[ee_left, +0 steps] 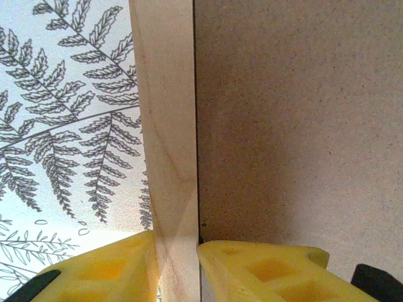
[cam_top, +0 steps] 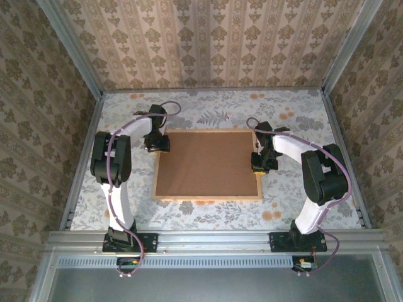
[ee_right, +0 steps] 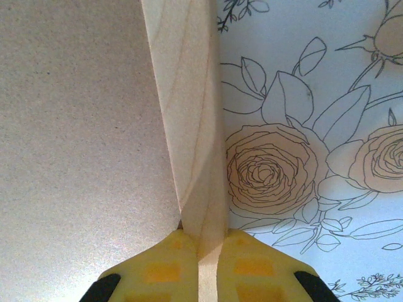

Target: Put the photo into the frame

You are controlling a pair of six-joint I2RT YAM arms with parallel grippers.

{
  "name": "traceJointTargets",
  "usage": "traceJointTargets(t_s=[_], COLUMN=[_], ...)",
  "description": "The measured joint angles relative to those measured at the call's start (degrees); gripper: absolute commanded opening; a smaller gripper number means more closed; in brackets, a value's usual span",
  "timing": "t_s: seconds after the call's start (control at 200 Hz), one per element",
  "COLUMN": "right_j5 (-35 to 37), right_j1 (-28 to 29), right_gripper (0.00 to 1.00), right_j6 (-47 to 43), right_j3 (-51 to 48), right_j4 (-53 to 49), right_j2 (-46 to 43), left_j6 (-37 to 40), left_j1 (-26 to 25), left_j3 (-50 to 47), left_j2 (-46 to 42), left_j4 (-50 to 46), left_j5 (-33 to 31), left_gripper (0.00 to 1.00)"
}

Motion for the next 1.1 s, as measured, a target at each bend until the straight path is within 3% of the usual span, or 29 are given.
traceJointTargets(t_s=[0.415, 1.1], right_j5=[0.0, 0.0], right_j1=[0.0, 0.0], right_gripper=[0.08, 0.08], right_j6=[0.0, -0.2], right_j3=[0.0, 0.2], right_j4=[0.0, -0.2], right_j2=[0.0, 0.1], left_j6=[-1.0, 5.6], left_j1=[-0.3, -1.6], left_j3=[1.0, 1.1], left_j2=[0.9, 0.9], left_j4=[-0.9, -1.7], left_j5=[-0.6, -3.3], left_gripper=[0.46, 0.48])
